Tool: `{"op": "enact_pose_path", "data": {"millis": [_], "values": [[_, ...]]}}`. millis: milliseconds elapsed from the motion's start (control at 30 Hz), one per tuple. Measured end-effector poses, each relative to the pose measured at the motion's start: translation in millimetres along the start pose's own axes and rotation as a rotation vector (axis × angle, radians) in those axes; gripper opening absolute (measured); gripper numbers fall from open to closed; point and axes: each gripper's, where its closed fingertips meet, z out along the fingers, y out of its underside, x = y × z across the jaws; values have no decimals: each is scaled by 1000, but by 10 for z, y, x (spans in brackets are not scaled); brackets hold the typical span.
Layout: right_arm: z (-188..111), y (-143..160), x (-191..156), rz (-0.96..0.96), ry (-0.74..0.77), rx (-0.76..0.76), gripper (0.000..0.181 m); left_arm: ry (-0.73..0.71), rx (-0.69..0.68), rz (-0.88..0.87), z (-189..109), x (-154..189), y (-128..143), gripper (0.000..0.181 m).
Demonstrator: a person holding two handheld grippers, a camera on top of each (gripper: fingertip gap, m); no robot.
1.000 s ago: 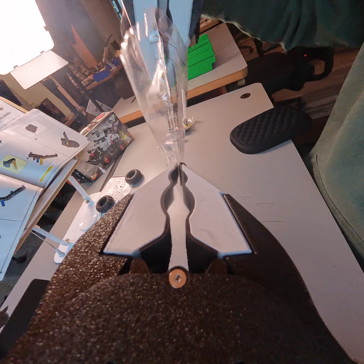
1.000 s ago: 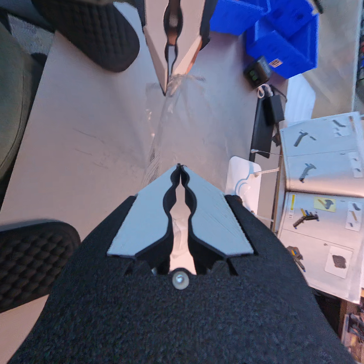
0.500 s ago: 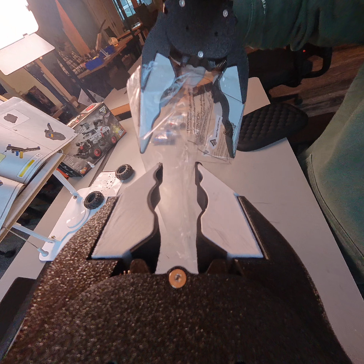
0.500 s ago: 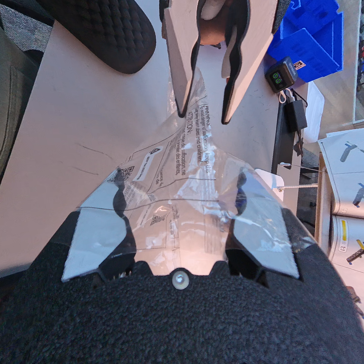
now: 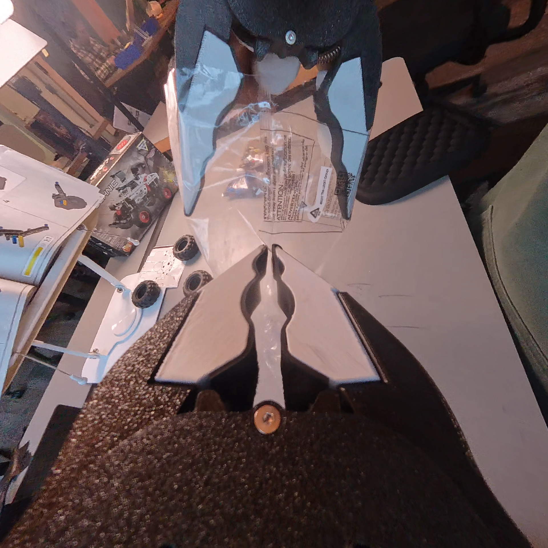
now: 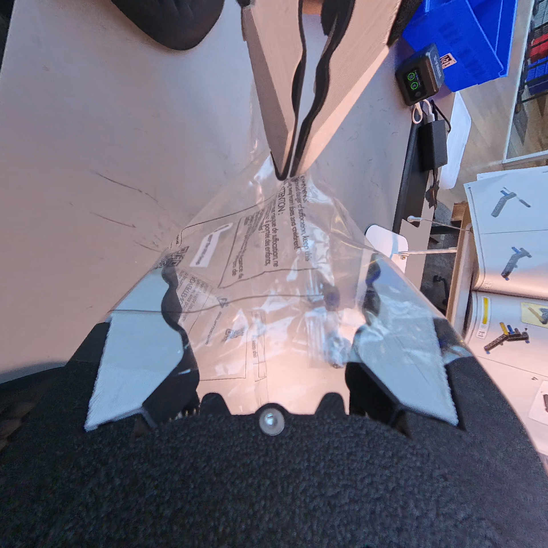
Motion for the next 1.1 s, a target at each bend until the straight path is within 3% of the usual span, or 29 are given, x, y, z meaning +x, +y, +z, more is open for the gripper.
{"op": "enact_pose_path", "data": {"millis": [33,167,267,300,367,467,667,833,967,1100], "values": [[-9,17,-11,11,2,13,124,24,23,-17,-15,19,-3,0],[-187,-80,-23,91,14,137,120,25,58,-37,-57,0,46,0],[-712,-321,113,192,57,368,142,-33,40,-86,-145,-173,217,0],[-952,-372,177,237,86,467,138,-39,77,-121,-219,-221,244,0],[-1154,-211,289,270,207,483,137,-66,170,-151,-372,-307,227,0],[-1058,1,213,347,239,502,131,-73,298,-183,-533,-379,134,0],[-552,194,208,491,218,663,107,-11,546,-276,-756,-414,-83,0],[-283,75,366,544,157,854,61,96,754,-427,-897,-460,-109,0],[-206,-42,395,606,70,986,40,154,832,-509,-929,-489,-33,0],[-203,-36,384,676,16,1050,34,197,880,-546,-964,-508,-9,0]]}}
